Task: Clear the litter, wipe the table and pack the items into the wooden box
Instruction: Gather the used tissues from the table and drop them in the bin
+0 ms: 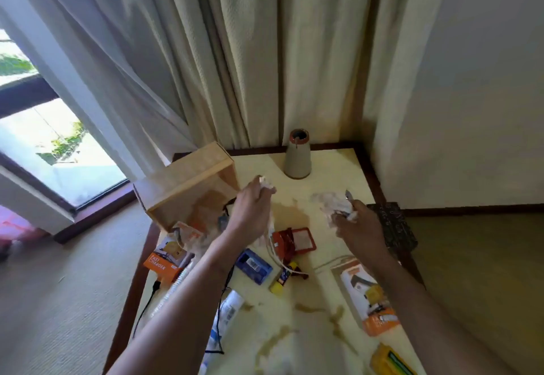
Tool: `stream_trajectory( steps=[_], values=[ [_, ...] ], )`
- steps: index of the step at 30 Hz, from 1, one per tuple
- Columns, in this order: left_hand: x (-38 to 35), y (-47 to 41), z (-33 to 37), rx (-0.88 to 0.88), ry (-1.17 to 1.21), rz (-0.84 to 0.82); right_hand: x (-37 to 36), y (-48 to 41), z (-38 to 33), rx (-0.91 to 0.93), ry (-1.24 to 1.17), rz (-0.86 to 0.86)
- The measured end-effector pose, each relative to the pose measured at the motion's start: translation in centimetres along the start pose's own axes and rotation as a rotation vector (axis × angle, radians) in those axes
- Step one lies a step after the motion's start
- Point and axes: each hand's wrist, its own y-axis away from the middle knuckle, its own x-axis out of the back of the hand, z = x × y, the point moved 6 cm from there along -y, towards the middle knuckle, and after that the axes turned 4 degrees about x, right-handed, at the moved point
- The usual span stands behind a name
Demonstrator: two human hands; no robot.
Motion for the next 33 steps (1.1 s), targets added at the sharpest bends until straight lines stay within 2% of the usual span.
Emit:
stream_trajectory(
  steps=[7,12,14,17,21,24,29,33],
  values=[
    [-10.6,10.0,8.0,-0.030,0.296,-0.316,12.0,12.7,1.3,-0.177,-0.288,0.186],
    [-21.7,20.1,12.4,-0.123,0.260,-0.573,22.7,21.5,7.4,-0.331,-0.350,0.358],
    [-26.8,23.6,13.1,-0.091,0.267,-0.685,26.2,24.2,10.6,-0.372,-0.354,0.383],
    [-33.6,28.9,13.3,0.049,0.304,-0.765,30.4,27.3,16.5,-0.425,-0.347,0.371],
    [-43.8,35.5,11.9,0.301,0.394,-0.822,35.2,29.7,26.0,-0.563,-0.310,0.356],
    [-51.4,39.1,8.6,0.500,0.449,-0.801,37.3,30.5,33.3,-0.659,-0.289,0.331],
    [-62.7,41.3,-1.6,0.809,0.304,-0.617,37.7,31.1,46.5,-0.792,-0.279,0.271],
    [-69.7,41.4,-10.9,0.860,0.208,-0.561,34.6,30.5,57.8,-0.865,-0.302,0.240]
  ],
)
